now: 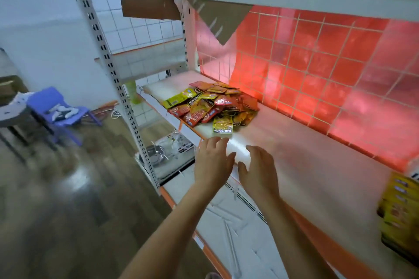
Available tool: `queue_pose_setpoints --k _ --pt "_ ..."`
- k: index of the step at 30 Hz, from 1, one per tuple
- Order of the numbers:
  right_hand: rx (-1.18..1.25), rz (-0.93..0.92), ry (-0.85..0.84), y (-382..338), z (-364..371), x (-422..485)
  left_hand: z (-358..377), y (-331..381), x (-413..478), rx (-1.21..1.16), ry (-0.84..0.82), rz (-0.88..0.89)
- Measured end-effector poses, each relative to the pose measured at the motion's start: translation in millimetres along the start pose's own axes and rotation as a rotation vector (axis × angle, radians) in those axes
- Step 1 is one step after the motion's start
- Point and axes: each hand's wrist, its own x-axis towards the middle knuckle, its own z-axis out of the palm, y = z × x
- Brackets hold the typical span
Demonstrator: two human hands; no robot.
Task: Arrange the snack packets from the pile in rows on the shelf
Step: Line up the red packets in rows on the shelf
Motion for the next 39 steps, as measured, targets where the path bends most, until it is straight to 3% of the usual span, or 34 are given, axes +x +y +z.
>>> queue_pose_setpoints --k 14,18,23,30,36,39 --pt "0.133 0.152 0.096 -29 40 203 30 -64 184 -0.079 0.020 -0.196" --pt "0.113 0.228 0.042 -37 53 230 40 -67 215 0.004 -0.077 -0.231" --pt "-0.045 0.343 -0.112 -37 68 244 55 -77 227 0.081 -0.207 -0.186" --pt "0.074 0.409 -0.135 -35 64 236 45 -71 218 0.089 -0.312 -0.114" --pt "0.379 0.424 -0.038 -37 54 207 37 -52 194 0.098 -0.288 0.030" --pt "0.555 0.462 0.045 -29 42 184 29 -41 183 -0.058 -0.248 -0.016"
